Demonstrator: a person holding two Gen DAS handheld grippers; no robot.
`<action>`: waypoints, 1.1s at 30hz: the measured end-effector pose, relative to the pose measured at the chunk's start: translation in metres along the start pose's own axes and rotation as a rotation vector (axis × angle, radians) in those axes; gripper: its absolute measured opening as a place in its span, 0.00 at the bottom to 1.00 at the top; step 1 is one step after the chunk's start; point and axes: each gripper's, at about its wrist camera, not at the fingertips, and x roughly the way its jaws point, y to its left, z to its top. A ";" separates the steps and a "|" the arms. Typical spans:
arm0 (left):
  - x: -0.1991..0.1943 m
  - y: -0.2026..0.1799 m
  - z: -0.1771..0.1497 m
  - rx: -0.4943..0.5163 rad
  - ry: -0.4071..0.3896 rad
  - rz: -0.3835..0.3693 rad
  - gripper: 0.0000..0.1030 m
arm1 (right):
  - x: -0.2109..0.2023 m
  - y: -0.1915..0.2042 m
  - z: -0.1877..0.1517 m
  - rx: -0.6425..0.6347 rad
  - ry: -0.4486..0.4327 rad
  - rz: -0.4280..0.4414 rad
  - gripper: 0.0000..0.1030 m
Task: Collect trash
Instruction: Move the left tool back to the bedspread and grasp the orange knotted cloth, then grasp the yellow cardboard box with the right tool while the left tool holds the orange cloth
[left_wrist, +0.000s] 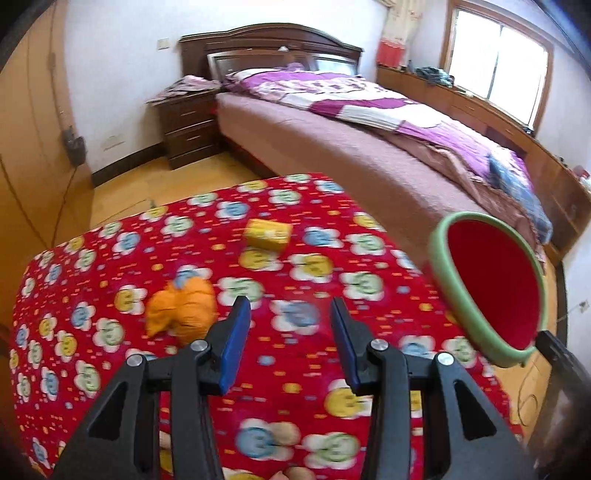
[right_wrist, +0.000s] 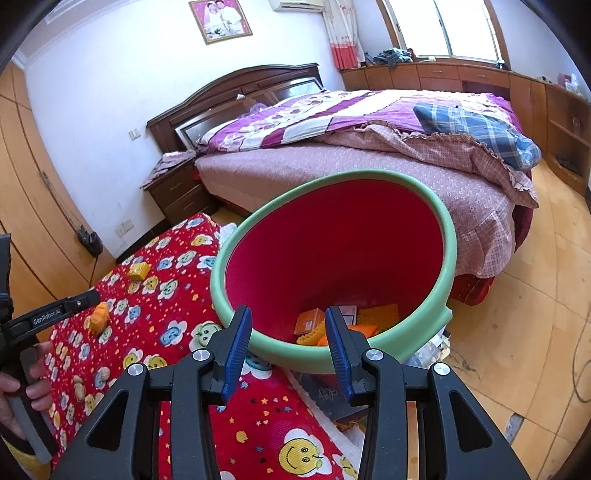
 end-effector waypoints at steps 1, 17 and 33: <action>0.002 0.007 0.000 -0.006 0.004 0.015 0.43 | 0.000 0.000 0.000 -0.001 0.003 -0.002 0.41; 0.051 0.075 -0.003 -0.149 0.076 0.080 0.43 | 0.013 0.012 -0.002 -0.013 0.044 -0.042 0.41; 0.063 0.075 -0.008 -0.139 0.069 0.145 0.46 | 0.011 0.043 0.008 -0.084 0.036 -0.038 0.41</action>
